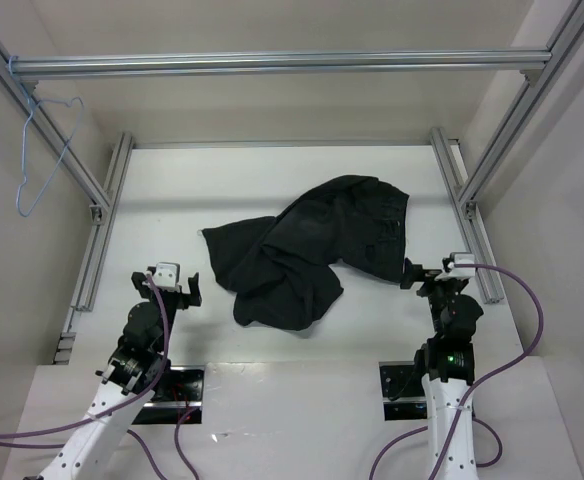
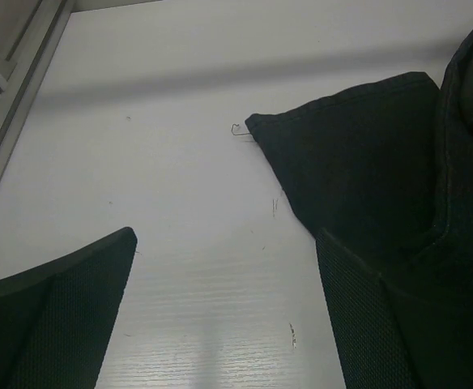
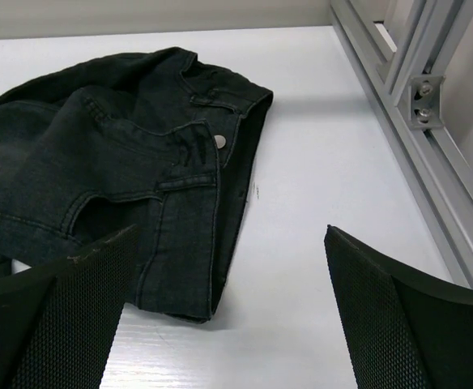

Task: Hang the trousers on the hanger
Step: Fold the trousers

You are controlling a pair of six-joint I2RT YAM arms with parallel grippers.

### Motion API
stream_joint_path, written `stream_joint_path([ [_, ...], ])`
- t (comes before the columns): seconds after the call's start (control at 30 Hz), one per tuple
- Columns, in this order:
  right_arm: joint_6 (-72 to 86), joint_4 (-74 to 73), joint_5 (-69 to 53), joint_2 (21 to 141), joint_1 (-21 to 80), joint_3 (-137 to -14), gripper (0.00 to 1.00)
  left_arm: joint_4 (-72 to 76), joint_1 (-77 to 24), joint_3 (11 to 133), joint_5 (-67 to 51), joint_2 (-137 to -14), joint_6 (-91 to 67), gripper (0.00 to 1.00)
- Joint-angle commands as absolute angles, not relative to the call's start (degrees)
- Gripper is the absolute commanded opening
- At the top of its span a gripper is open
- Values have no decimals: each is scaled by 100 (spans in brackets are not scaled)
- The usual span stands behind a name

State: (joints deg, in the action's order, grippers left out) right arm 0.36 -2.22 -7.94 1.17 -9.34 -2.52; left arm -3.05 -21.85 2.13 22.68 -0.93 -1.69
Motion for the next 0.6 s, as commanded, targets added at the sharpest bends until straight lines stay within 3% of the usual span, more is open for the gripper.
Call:
stream_joint_path([
  [0.0, -97, 492, -976, -9, -870, -9, 100, 9, -2197, -62, 2268, 18, -132, 99],
  [0.23, -43, 1335, -1238, -9, -870, -62, 100, 9, -2197, -62, 2268, 18, -132, 99],
  [0.3, 1406, 1607, -297, -9, -870, 8, 100, 9, -2197, -62, 2268, 18, -132, 99],
  [0.37, 3316, 970, 1652, -9, -870, -166, 100, 9, -2197, -62, 2268, 18, -132, 99],
  [0.43, 4522, 416, 2266, -9, -870, -308, 100, -122, -2197, 165, 1936, 18, 373, 99],
  [0.47, 4605, 518, 1902, -9, -870, -308, 100, -71, -2197, 167, 1116, 18, 1204, 99],
  [0.57, 3956, 1141, 1004, -9, -870, -185, 100, 122, -2197, 316, 854, 18, 1670, 99],
])
